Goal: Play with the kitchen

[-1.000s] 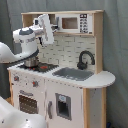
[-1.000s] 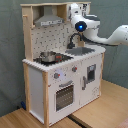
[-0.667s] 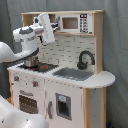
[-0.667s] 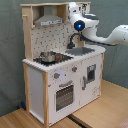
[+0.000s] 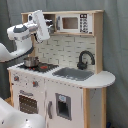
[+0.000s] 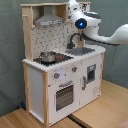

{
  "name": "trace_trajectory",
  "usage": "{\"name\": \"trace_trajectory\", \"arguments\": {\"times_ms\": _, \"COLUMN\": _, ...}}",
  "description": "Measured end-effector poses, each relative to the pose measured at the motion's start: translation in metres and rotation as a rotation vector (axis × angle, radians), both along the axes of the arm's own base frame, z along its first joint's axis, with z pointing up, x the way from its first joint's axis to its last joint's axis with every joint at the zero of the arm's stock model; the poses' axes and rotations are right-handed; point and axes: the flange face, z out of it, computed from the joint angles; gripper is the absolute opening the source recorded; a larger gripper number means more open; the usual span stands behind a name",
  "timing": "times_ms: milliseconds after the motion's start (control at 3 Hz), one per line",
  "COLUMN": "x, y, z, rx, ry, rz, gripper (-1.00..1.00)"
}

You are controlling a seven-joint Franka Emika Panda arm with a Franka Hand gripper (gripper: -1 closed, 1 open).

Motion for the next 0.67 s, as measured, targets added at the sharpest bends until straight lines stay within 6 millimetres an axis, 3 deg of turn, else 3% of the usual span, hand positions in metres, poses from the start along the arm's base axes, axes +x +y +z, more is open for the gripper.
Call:
{"name": "trace_trajectory", "arguments": {"times_ms": 333, "x": -0.003, "y": 0.001, "z": 0.003, "rx": -0.004, "ry": 0.001, "rz": -0.001, "gripper": 1.0}}
{"name": "trace_trajectory", "arguments": {"times_ms": 667, "x": -0.017, "y": 0.007, "z": 0.012, "rx": -0.021, "ry": 0.006, "rz": -0.004, "gripper": 1.0}}
